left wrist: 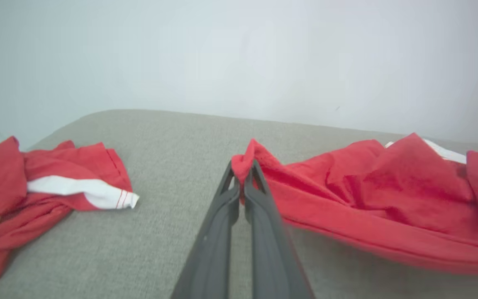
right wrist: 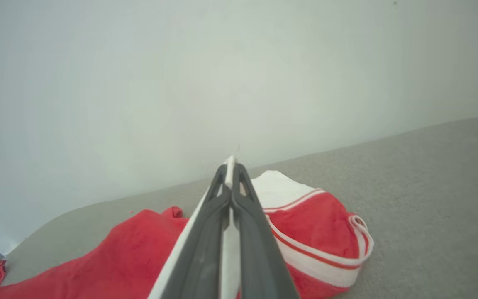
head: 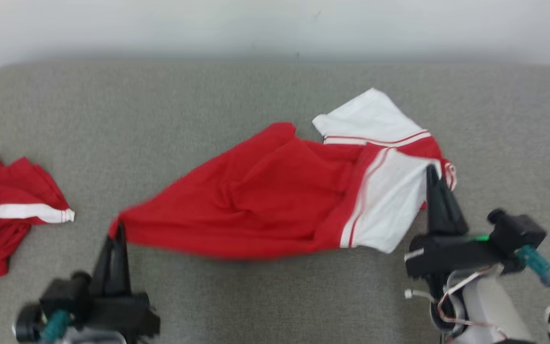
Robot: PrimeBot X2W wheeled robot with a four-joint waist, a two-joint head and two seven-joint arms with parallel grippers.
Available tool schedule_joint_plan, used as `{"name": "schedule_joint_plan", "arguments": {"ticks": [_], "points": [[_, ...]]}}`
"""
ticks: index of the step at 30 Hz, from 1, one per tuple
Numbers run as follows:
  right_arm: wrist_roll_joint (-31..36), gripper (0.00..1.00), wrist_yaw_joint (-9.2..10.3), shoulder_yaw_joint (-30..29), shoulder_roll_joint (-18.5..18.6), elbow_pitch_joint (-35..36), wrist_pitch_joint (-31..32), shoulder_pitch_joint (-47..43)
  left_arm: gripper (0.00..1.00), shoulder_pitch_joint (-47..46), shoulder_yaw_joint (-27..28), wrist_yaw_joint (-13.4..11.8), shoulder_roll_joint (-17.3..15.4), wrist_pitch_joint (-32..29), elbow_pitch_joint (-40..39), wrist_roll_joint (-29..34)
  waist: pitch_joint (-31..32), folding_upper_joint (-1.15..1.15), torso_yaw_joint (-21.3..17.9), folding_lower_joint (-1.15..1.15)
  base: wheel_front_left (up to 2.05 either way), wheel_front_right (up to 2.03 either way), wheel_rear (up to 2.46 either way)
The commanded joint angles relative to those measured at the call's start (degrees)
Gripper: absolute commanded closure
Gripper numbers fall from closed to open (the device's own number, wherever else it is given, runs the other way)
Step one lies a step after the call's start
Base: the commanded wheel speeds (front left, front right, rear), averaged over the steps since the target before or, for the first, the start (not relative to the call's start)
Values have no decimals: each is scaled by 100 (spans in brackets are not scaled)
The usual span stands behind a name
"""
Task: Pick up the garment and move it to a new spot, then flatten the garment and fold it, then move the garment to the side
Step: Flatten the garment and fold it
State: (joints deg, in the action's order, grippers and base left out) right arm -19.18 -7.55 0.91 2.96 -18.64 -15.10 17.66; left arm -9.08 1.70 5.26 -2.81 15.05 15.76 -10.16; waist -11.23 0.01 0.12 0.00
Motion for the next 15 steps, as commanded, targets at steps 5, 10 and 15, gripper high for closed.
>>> {"name": "schedule_joint_plan", "arguments": {"ticks": [5, 10, 15], "points": [[26, 100, 14, -61, -9, 664, -3, 501, 100, -639, 62, 170, -354, 17, -462, 297, 790, -1, -191, 0, 0, 0, 0], [-76, 100, 14, -133, 227, 1184, -3, 1381, 100, -1625, -99, 225, -1128, 18, -650, 411, 1089, -1, -252, 0, 0, 0, 0], [-221, 100, 14, -116, 609, 1460, -3, 2291, 100, -2683, -441, 212, -1889, -20, -776, 240, 1234, -1, -267, 0, 0, 0, 0]]}}
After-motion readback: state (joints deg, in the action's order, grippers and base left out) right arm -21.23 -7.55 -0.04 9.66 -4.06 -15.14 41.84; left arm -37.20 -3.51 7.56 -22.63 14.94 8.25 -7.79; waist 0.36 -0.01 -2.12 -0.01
